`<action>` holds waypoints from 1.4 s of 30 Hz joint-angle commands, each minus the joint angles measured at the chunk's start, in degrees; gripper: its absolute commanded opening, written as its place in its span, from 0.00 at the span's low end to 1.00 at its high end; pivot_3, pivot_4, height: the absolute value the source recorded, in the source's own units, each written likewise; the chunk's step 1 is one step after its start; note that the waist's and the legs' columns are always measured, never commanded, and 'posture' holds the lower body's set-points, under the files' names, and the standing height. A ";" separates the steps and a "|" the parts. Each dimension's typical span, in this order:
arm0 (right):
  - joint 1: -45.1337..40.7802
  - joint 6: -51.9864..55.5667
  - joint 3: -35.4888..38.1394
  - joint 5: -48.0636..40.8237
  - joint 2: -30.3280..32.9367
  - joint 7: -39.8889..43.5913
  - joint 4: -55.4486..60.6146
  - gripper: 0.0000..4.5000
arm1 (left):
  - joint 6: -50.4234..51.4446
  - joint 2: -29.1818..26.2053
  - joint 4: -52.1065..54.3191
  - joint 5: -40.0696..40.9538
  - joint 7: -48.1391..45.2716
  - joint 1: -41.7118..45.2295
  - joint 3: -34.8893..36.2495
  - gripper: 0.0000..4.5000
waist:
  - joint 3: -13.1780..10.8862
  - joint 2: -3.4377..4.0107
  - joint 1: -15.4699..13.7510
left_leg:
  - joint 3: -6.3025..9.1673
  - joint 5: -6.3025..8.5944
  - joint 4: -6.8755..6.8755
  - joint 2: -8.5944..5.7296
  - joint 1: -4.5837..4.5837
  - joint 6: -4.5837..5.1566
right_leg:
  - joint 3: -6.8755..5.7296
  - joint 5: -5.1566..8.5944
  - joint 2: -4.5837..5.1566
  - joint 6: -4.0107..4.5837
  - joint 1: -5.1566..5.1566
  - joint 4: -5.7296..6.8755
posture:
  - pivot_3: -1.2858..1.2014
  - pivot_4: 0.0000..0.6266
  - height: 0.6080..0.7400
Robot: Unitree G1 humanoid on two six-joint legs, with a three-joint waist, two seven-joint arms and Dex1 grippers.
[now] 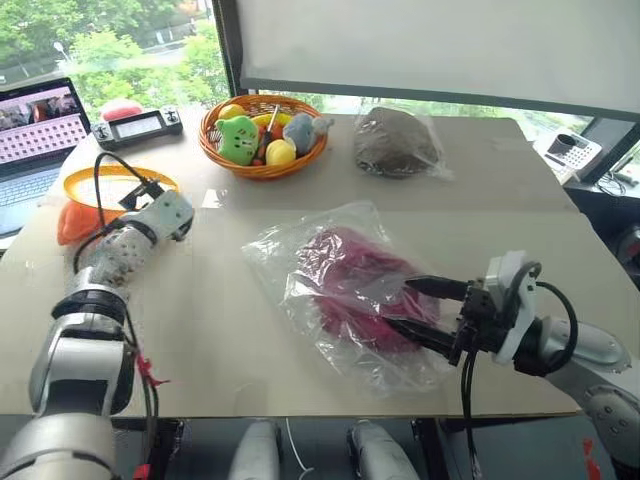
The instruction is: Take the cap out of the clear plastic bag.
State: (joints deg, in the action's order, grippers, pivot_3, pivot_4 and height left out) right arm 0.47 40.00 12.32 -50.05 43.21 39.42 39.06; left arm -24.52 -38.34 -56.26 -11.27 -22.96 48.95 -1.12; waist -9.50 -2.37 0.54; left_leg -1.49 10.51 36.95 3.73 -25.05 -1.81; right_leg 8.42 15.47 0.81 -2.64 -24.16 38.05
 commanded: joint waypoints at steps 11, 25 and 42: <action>-3.15 -0.85 -1.02 -0.34 -0.41 -0.12 1.55 1.00 | 15.53 -3.92 26.65 23.50 -46.88 -8.89 -1.70 0.99 | 0.02 0.03 1.89 | 0.05 -0.02 0.07 0.01 0.23 0.02 | 0.04 -0.01 -0.05 0.02 0.16 0.07 | 0.52 0.24 1.00; -13.22 -1.49 -9.16 4.73 -7.01 -4.75 -4.20 1.00 | 39.09 -5.43 41.89 36.09 -47.19 -22.35 7.58 0.99 | 0.03 0.03 2.47 | 0.09 -0.01 0.10 0.11 0.12 0.03 | 0.00 -0.01 -0.05 0.03 0.05 0.11 | 0.52 0.24 1.00; -28.96 -1.92 -15.84 10.15 -14.14 -2.19 -15.12 1.00 | 43.71 -4.20 50.23 37.15 -38.39 -31.12 11.67 0.99 | 0.03 0.04 2.40 | 0.12 -0.01 0.15 0.13 0.12 0.03 | -0.06 0.00 -0.07 0.11 0.02 0.15 | 0.52 0.24 1.00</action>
State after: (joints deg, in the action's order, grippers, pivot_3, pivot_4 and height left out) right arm -25.14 39.43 0.39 -42.16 31.90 38.40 22.22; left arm 20.04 -41.52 -6.15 25.86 -61.79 17.86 8.68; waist -9.47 -2.33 2.93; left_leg -1.38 10.50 37.10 3.87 -24.91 -1.78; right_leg 8.36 15.47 0.73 -2.53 -24.14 38.20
